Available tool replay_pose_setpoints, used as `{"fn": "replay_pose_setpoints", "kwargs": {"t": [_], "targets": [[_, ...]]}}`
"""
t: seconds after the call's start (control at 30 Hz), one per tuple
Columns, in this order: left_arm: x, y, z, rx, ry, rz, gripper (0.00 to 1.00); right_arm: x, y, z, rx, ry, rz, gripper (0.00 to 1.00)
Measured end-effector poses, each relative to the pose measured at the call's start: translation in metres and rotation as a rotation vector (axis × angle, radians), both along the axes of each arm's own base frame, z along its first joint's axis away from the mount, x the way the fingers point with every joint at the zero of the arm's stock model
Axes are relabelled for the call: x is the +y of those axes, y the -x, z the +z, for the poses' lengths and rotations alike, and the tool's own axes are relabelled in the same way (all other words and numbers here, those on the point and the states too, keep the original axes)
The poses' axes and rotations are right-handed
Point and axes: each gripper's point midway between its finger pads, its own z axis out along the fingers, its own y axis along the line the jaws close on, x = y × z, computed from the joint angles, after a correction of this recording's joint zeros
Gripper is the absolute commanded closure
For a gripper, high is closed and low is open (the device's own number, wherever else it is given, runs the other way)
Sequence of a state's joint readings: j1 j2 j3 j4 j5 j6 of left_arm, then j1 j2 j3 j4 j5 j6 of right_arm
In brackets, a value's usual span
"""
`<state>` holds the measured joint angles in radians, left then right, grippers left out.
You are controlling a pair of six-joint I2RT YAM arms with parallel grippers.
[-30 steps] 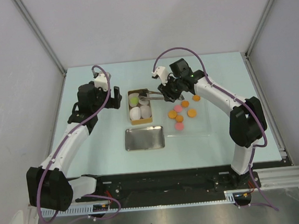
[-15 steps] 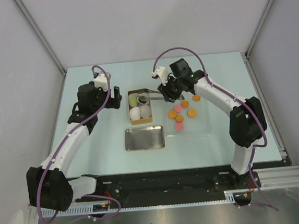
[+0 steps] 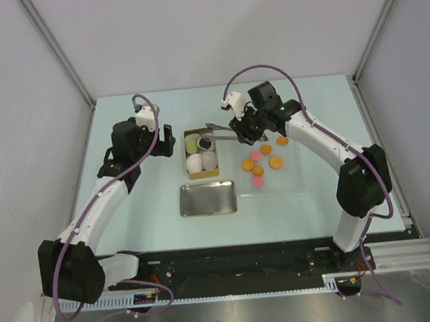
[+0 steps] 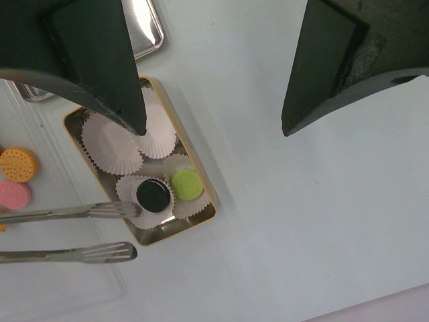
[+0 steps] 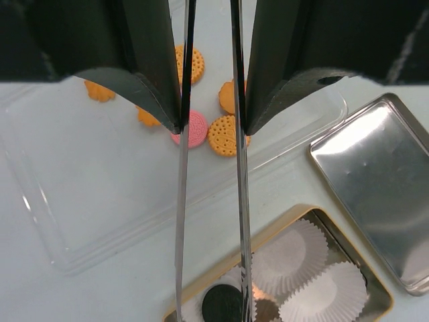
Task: Pack the cookies
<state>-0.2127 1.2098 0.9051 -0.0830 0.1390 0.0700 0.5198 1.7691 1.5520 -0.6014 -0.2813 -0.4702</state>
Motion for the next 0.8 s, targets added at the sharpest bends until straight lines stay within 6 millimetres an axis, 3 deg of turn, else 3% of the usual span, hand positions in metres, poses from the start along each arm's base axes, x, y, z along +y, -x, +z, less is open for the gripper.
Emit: {"fn": "replay_pose_setpoints", "kwargs": {"t": [0.23, 0.37, 0.6, 0.8], "targets": [[0.000, 0.000, 0.000, 0.000, 0.000, -0.001, 0.13, -0.017, 0.007, 0.042, -0.075, -0.047, -0.028, 0.55], [-0.001, 0.000, 0.000, 0.001, 0.001, -0.004, 0.13, -0.039, 0.013, 0.051, -0.086, -0.056, -0.063, 0.54], [-0.001, 0.000, 0.000, 0.000, 0.002, -0.004, 0.13, -0.093, 0.025, 0.030, -0.025, -0.017, -0.150, 0.54], [-0.001, 0.001, 0.001, -0.001, 0.002, -0.004, 0.13, -0.119, 0.051, 0.007, 0.040, 0.012, -0.166, 0.52]]}}
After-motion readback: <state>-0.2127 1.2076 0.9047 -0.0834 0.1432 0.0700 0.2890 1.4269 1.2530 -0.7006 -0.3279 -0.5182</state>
